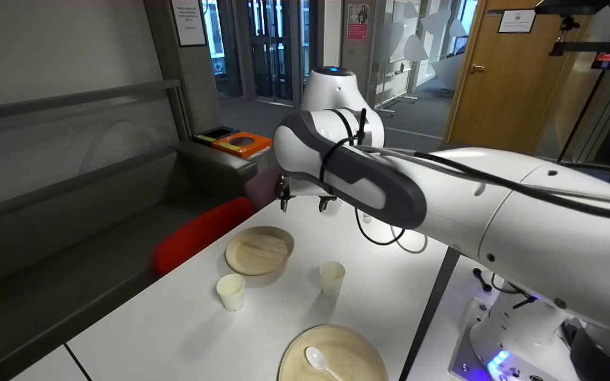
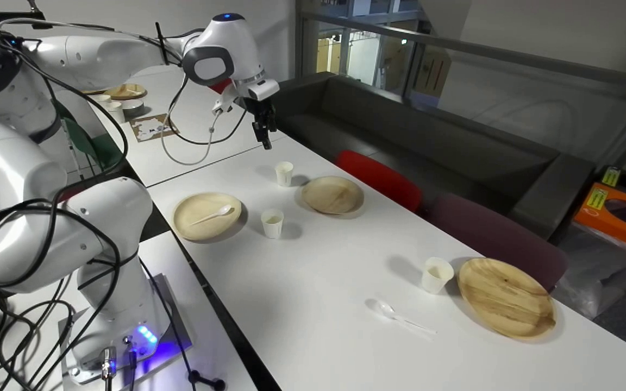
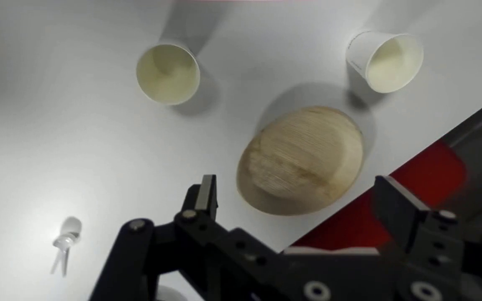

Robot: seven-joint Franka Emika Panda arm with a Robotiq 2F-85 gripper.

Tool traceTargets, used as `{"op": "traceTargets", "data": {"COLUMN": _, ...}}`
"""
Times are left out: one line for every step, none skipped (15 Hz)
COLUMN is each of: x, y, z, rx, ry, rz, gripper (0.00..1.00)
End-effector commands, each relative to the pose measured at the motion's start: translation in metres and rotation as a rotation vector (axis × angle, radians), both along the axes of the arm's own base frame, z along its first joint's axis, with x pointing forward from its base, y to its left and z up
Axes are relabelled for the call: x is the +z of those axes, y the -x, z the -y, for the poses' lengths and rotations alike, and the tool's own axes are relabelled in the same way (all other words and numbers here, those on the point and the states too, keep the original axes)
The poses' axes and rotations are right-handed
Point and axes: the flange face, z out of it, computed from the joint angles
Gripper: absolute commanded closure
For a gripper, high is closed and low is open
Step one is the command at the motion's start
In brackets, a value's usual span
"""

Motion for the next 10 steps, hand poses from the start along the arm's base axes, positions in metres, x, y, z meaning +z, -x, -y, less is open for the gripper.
{"op": "traceTargets", "data": {"x": 0.028, "y": -0.027, "z": -0.014, "rx": 0.192, "ry": 0.016, "rz": -0.019, "gripper": 0.0}}
{"op": "traceTargets", "data": {"x": 0.027, "y": -0.029, "z": -0.02, "rx": 0.24, "ry": 0.026, "rz": -0.03, "gripper": 0.0}}
{"op": "traceTargets", "data": {"x": 0.025, "y": -0.031, "z": -0.024, "rx": 0.286, "ry": 0.04, "rz": -0.043, "gripper": 0.0}}
{"op": "traceTargets", "data": {"x": 0.023, "y": -0.032, "z": -0.027, "rx": 0.329, "ry": 0.048, "rz": -0.061, "gripper": 0.0}}
{"op": "traceTargets", "data": {"x": 0.018, "y": -0.033, "z": -0.027, "rx": 0.365, "ry": 0.055, "rz": -0.092, "gripper": 0.0}}
{"op": "traceTargets", "data": {"x": 0.015, "y": -0.037, "z": -0.024, "rx": 0.382, "ry": 0.113, "rz": -0.137, "gripper": 0.0}}
{"op": "traceTargets", "data": {"x": 0.01, "y": -0.026, "z": -0.031, "rx": 0.311, "ry": 0.109, "rz": -0.071, "gripper": 0.0}}
{"op": "traceTargets", "data": {"x": 0.007, "y": -0.028, "z": -0.031, "rx": 0.329, "ry": 0.129, "rz": -0.094, "gripper": 0.0}}
{"op": "traceTargets", "data": {"x": 0.005, "y": -0.029, "z": -0.031, "rx": 0.337, "ry": 0.136, "rz": -0.105, "gripper": 0.0}}
{"op": "traceTargets", "data": {"x": 0.004, "y": -0.031, "z": -0.03, "rx": 0.341, "ry": 0.138, "rz": -0.109, "gripper": 0.0}}
